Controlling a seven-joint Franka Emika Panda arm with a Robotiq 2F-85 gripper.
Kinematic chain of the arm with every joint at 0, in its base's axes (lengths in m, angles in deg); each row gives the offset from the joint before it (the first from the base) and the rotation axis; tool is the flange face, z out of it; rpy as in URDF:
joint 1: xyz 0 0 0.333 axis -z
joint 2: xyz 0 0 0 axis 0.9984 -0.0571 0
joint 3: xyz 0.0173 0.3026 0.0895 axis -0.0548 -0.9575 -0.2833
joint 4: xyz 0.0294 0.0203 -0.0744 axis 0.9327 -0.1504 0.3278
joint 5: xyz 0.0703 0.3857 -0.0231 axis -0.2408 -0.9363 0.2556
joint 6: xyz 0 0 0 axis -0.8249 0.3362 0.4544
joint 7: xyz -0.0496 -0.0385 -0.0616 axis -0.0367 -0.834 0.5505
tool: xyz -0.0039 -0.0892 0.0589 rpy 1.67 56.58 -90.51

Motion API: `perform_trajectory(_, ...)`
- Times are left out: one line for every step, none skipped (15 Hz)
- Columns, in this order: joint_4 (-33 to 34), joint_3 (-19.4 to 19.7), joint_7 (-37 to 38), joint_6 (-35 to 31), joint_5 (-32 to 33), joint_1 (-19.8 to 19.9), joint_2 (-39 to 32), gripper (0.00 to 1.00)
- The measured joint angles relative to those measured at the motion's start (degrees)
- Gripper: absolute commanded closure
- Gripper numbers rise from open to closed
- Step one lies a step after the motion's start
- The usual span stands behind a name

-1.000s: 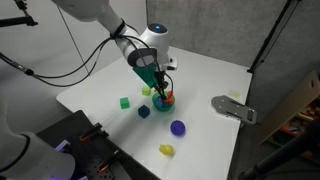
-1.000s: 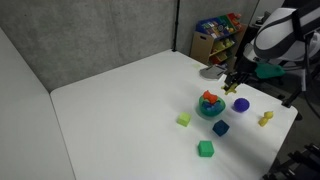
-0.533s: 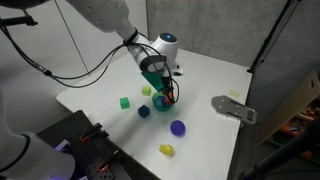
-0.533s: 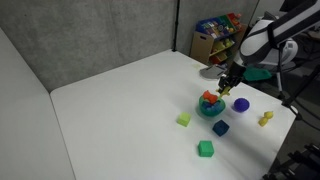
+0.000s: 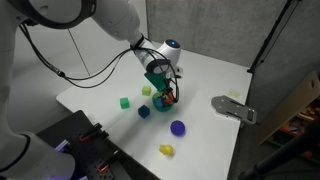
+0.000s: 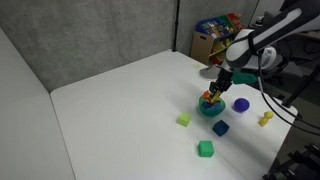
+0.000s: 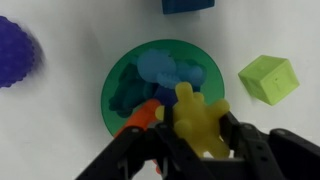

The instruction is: Put the round yellow toy in the bowl

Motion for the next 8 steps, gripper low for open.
perform_trajectory(0.73,-0.09,0.00,0.00,0.00,-0.20,-0.57,0.78)
perform_trajectory(1.31,-0.28,0.00,0.00,0.00,-0.27,-1.02,0.78)
perform_trajectory(1.77,-0.52,0.00,0.00,0.00,-0.27,-1.41,0.78)
perform_trajectory(2.13,-0.74,0.00,0.00,-0.01,-0.27,-1.77,0.78)
perform_trajectory(2.43,-0.92,0.00,0.00,-0.01,-0.27,-2.16,0.78)
perform_trajectory(2.61,-1.06,0.00,0.00,-0.01,-0.27,-2.53,0.78)
perform_trajectory(2.74,-1.15,0.00,0.00,-0.01,-0.27,-2.91,0.78)
perform_trajectory(2.82,-1.20,0.00,-0.02,-0.01,-0.25,-3.31,0.78)
